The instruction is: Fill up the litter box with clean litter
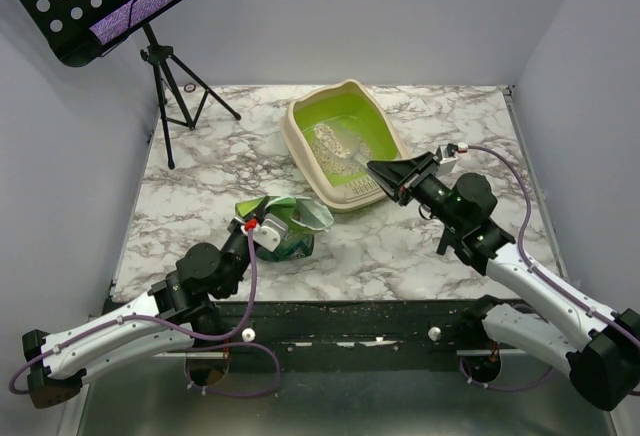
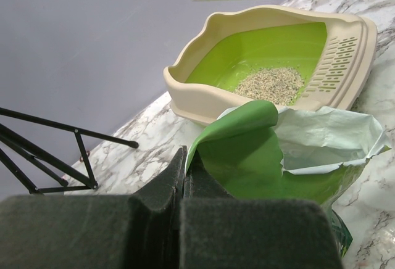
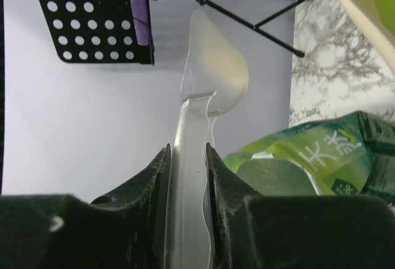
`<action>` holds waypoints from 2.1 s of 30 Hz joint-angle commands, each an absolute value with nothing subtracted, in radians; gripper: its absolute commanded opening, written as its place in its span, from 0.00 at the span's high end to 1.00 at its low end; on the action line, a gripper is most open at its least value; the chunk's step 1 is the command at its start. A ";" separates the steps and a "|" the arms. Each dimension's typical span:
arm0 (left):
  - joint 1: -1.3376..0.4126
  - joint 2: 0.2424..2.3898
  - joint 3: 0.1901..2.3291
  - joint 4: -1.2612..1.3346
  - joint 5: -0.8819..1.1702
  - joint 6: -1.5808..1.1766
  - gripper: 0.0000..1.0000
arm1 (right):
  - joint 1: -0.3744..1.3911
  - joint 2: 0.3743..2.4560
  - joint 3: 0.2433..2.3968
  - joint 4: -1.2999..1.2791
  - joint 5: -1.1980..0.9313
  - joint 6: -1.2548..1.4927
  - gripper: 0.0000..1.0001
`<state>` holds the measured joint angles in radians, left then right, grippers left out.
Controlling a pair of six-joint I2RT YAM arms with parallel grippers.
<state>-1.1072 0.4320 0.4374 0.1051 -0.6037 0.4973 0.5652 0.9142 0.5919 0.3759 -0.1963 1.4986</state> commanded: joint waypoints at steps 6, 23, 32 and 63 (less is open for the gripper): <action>-1.106 0.407 0.456 0.166 -0.617 0.497 1.00 | 0.522 1.083 0.683 0.454 0.072 1.327 1.00; -1.108 0.411 0.456 0.166 -0.618 0.500 1.00 | 0.472 1.451 0.956 0.088 0.107 0.884 1.00; -1.108 0.411 0.457 0.166 -0.621 0.499 1.00 | 0.472 1.641 1.339 -0.339 0.087 0.497 1.00; -1.109 0.397 0.459 0.163 -0.617 0.499 1.00 | 0.371 1.378 1.301 -0.442 0.506 0.319 1.00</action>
